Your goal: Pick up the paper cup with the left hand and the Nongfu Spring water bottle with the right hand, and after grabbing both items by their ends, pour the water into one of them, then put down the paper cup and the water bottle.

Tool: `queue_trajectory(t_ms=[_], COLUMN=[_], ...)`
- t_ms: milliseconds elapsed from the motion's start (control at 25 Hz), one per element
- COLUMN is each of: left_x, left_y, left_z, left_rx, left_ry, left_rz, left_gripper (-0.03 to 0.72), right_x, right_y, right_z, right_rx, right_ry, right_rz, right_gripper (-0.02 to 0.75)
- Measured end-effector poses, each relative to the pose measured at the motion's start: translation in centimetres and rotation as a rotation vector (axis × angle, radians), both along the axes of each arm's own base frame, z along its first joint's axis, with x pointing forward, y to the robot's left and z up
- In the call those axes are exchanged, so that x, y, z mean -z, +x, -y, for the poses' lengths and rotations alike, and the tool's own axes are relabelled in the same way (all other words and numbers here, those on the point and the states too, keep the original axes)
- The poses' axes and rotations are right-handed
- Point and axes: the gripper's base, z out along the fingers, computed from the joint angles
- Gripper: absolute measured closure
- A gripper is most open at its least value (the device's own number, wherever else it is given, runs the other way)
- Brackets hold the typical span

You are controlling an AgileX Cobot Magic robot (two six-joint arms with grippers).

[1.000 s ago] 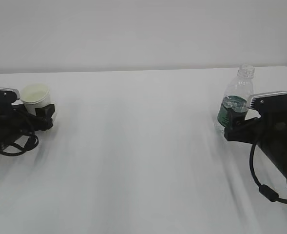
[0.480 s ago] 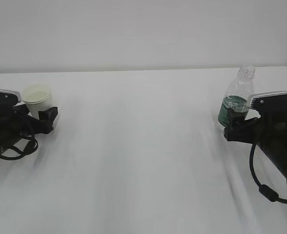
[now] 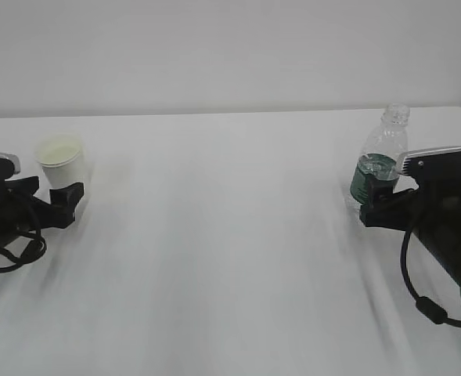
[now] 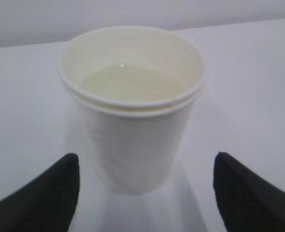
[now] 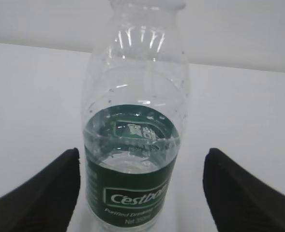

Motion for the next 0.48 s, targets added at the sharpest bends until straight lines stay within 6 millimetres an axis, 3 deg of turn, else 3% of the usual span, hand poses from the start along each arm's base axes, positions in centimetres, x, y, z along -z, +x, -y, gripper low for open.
queue_trajectory(t_ms=[480], left_x=[-0.5], left_y=[-2.8], left_z=[-0.1], left_rx=[0.003], left_ry=[0.004], left_rz=[-0.049], left_gripper=[0.087], right_x=[-1.0], right_y=[0.1], right_z=[0.0], right_rx=[0.000], right_ry=[0.008], right_rz=[0.028], right_gripper=[0.145])
